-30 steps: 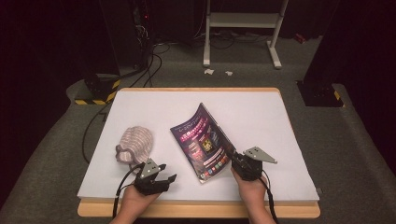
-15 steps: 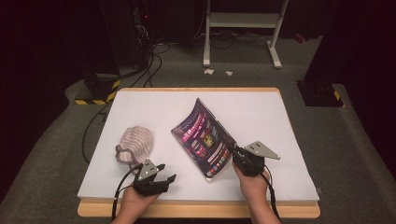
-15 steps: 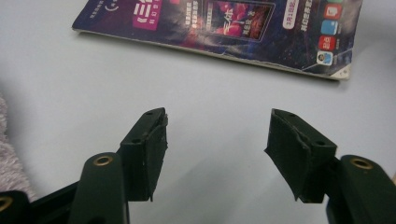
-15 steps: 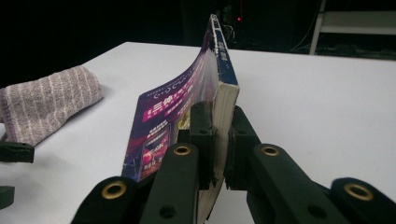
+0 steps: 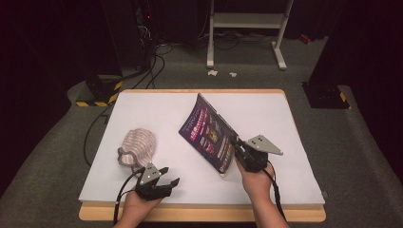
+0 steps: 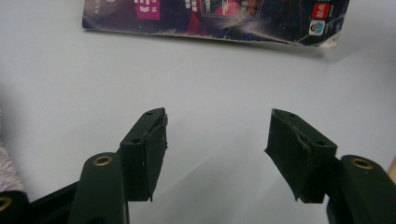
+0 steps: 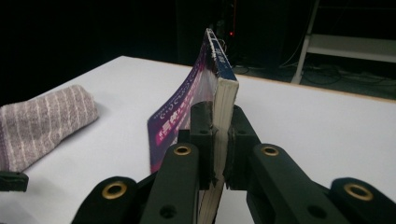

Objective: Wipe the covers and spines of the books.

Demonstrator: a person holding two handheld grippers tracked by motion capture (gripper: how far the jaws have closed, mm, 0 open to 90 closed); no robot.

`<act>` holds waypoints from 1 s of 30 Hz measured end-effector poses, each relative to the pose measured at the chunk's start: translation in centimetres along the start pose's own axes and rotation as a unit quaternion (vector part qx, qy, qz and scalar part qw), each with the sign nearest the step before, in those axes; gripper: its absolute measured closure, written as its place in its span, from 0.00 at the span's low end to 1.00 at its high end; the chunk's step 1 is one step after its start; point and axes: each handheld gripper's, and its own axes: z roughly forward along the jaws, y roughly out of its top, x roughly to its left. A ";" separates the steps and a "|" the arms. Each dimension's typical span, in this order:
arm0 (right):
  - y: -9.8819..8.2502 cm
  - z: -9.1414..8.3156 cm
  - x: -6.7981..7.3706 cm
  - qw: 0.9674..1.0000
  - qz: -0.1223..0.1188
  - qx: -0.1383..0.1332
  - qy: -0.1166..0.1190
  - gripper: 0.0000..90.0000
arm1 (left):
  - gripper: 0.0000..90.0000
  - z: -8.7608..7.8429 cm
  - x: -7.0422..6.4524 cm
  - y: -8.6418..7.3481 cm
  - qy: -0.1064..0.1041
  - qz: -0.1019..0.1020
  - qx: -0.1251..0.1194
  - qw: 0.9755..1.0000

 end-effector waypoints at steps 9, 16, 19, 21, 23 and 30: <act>2.4 -0.5 -0.5 0.999 -0.004 -0.026 -0.021 0.95 | 0.42 -0.1 0.0 0.1 -0.002 -0.001 -0.003 1.000; 3.4 -1.2 -2.4 0.998 0.005 -0.039 -0.051 0.95 | 0.42 0.0 -0.1 0.1 -0.002 0.003 0.000 1.000; 3.8 -1.7 -3.4 0.996 0.012 -0.050 -0.068 0.95 | 0.42 0.0 -0.1 0.1 -0.002 0.001 -0.002 1.000; 4.0 -2.1 -3.9 0.996 0.012 -0.054 -0.076 0.95 | 0.42 0.0 -0.1 0.1 -0.001 0.001 -0.002 1.000; 4.3 -2.5 -4.4 0.995 0.009 -0.057 -0.087 0.95 | 0.42 0.0 -0.1 0.0 -0.001 0.003 0.001 1.000; 4.1 -3.7 -5.3 0.991 0.002 -0.065 -0.117 0.94 | 0.42 0.2 -0.2 0.0 -0.003 0.007 0.004 1.000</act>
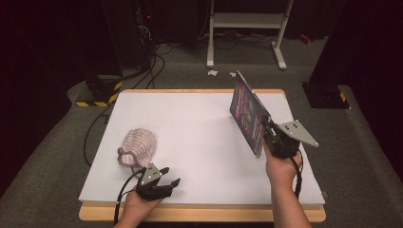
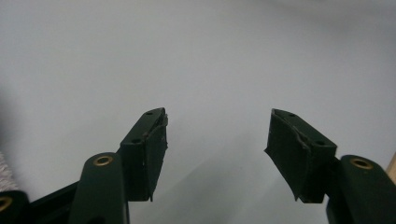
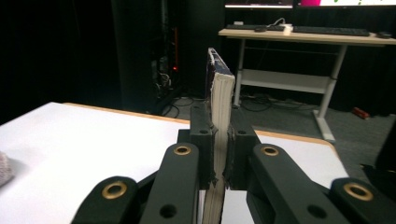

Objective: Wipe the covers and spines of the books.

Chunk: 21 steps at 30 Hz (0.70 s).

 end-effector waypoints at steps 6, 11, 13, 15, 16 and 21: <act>-1.9 0.3 0.8 1.000 -0.002 0.012 0.012 0.94 | 0.42 0.2 -0.1 0.0 -0.001 0.003 0.004 1.000; -2.3 0.7 2.5 0.999 -0.005 0.018 0.041 0.94 | 0.42 0.2 -0.1 0.0 -0.002 0.006 0.006 1.000; -2.6 1.0 3.4 0.999 -0.008 0.019 0.049 0.94 | 0.42 0.2 -0.1 0.0 -0.004 0.005 0.005 1.000; -2.8 1.2 4.1 0.998 -0.009 0.021 0.057 0.94 | 0.42 0.2 -0.1 -0.1 -0.004 0.004 0.005 1.000; -3.0 1.3 4.4 0.998 -0.010 0.022 0.061 0.94 | 0.42 0.2 0.0 -0.1 -0.004 0.003 0.005 1.000; -3.7 1.8 6.0 0.996 -0.015 0.030 0.078 0.94 | 0.43 0.2 0.0 -0.1 -0.005 0.002 0.005 1.000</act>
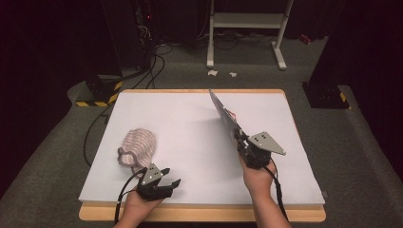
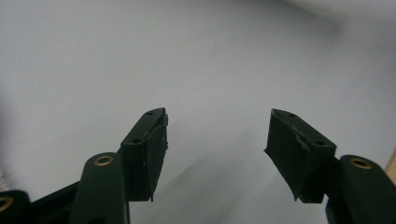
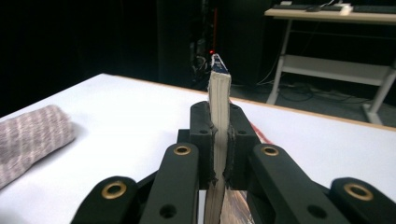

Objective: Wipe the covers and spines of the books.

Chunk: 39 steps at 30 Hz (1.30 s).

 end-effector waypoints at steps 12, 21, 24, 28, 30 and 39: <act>-1.7 1.5 2.4 0.999 0.003 0.020 0.029 0.94 | 0.42 -0.2 -0.1 -0.2 -0.001 -0.002 0.000 1.000; -3.7 3.0 4.3 0.997 -0.006 0.047 0.053 0.94 | 0.42 -1.1 -0.1 -0.7 0.015 -0.007 0.001 1.000; -4.2 3.5 5.0 0.997 -0.008 0.052 0.059 0.94 | 0.42 -1.3 0.2 -0.8 0.020 -0.013 0.000 1.000; -4.7 3.8 5.6 0.996 -0.012 0.058 0.064 0.93 | 0.42 -1.4 0.4 -0.9 0.023 -0.015 -0.002 1.000; -5.1 4.0 6.1 0.996 -0.017 0.062 0.067 0.93 | 0.42 -1.5 0.3 -0.9 0.024 -0.014 -0.002 1.000; -6.6 5.0 8.4 0.992 -0.034 0.082 0.092 0.86 | 0.42 -1.8 0.5 -0.9 0.026 -0.016 -0.005 1.000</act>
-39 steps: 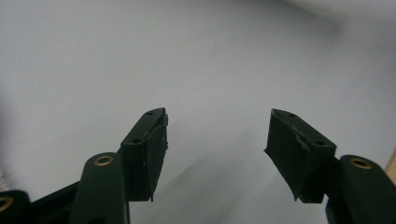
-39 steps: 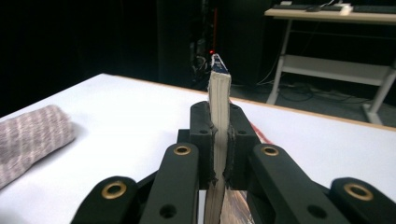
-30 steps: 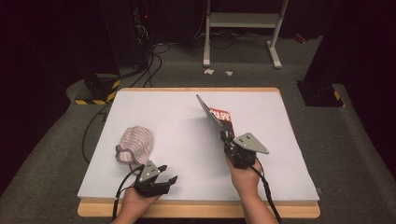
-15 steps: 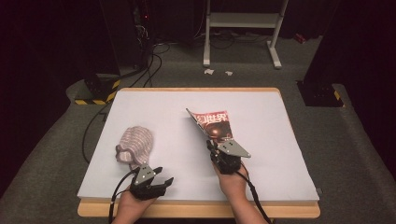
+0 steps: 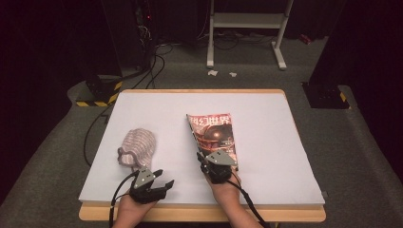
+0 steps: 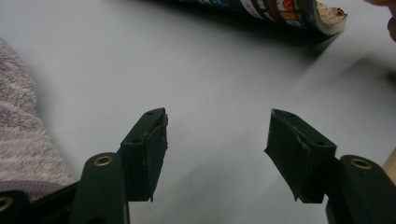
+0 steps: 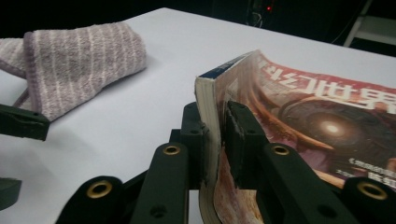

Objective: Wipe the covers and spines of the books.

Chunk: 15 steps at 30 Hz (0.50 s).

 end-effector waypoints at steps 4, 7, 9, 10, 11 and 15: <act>0.1 0.7 0.9 0.998 0.014 0.027 0.056 0.63 | 0.42 0.0 0.0 0.0 0.000 -0.001 -0.002 1.000; 0.1 0.6 1.9 0.995 0.012 0.026 0.101 0.53 | 0.42 0.1 0.0 0.1 -0.001 0.001 -0.001 1.000; 0.3 0.0 1.9 0.995 0.010 0.021 0.101 0.51 | 0.42 0.1 0.0 0.1 -0.002 0.001 0.001 1.000; 0.4 -0.2 1.7 0.995 0.009 0.019 0.097 0.51 | 0.42 0.2 -0.1 0.1 -0.003 0.003 0.002 1.000; 0.4 -1.0 0.5 0.997 0.011 0.022 0.075 0.51 | 0.43 0.2 -0.1 0.1 -0.004 0.003 0.003 1.000; -0.1 -2.2 -2.7 0.999 0.016 0.036 0.023 0.52 | 0.44 0.5 -0.1 0.5 -0.012 0.002 0.007 1.000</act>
